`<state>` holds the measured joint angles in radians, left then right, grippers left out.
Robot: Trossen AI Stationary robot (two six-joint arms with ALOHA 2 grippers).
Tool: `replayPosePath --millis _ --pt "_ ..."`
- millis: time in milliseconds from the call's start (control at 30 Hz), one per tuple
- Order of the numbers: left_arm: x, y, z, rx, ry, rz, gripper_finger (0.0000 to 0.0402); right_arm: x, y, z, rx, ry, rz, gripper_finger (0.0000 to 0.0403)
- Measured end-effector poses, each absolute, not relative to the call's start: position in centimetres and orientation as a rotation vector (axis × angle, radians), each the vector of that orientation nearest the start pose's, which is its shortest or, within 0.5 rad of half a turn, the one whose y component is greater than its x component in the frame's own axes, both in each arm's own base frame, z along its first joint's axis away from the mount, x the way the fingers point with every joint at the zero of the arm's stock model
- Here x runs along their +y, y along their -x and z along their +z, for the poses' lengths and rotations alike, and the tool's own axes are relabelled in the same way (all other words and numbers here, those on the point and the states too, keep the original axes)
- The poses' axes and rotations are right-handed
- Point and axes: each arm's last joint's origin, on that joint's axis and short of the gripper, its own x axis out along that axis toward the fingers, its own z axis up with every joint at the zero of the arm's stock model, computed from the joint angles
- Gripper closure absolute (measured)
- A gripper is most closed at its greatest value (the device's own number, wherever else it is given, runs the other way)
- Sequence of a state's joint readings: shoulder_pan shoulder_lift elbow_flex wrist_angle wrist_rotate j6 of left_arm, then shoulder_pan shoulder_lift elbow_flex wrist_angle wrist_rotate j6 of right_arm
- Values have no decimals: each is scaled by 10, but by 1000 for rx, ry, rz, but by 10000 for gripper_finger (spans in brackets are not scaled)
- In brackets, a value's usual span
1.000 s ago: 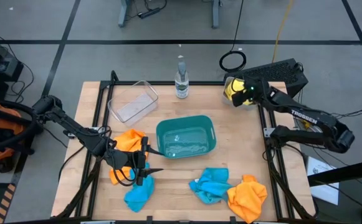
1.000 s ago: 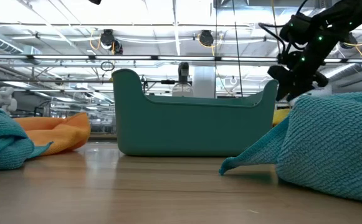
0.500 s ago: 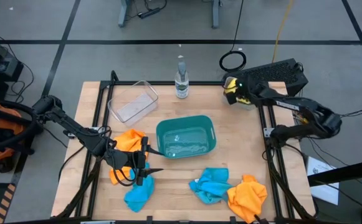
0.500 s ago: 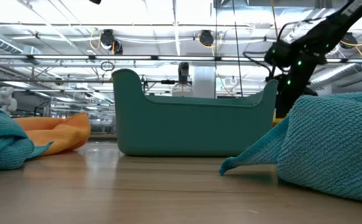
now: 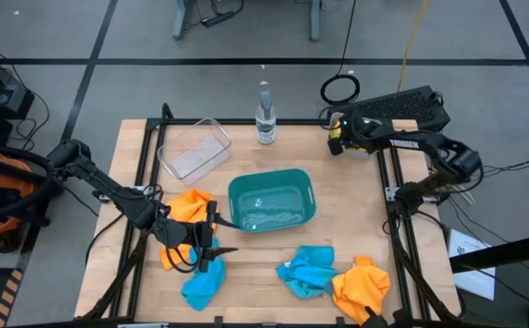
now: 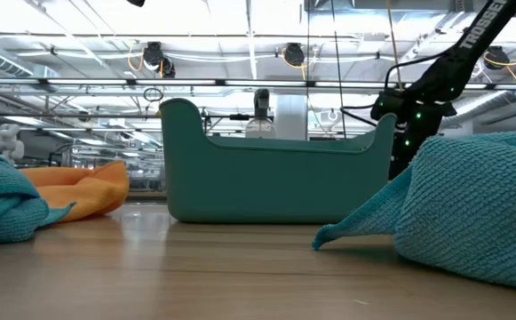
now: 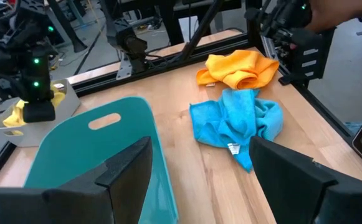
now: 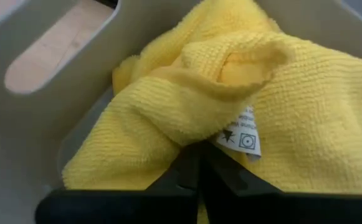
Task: Sort microfiber towel by color & place in baskets
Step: Put the yellow towel into the gray bin, then put the top orange towel into the green bin
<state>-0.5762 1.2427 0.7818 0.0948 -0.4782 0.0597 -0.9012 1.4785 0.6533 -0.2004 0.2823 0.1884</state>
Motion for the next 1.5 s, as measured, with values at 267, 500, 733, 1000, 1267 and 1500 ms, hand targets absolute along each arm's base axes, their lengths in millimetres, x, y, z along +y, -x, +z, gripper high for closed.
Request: replayPosePath --millis 267,500,733,1000,1267,1500 --pt "-135 -232 265 313 -241 -116 130 -189 -149 177 827 -478 -1175 402" --pt "-135 -232 265 313 -240 -117 130 -172 -135 207 748 -441 -1237 402" --pt "-135 -232 265 313 -239 -117 130 -167 -127 204 835 -424 -1325 402" --pt "-135 -232 265 313 -239 -117 130 -175 -135 180 951 -441 -1378 403" --pt "-136 -232 265 314 -238 -128 130 -178 -140 165 1034 -394 -1416 403" --pt "-136 -232 265 315 -237 -131 130 -158 -137 207 814 -322 -1418 403"
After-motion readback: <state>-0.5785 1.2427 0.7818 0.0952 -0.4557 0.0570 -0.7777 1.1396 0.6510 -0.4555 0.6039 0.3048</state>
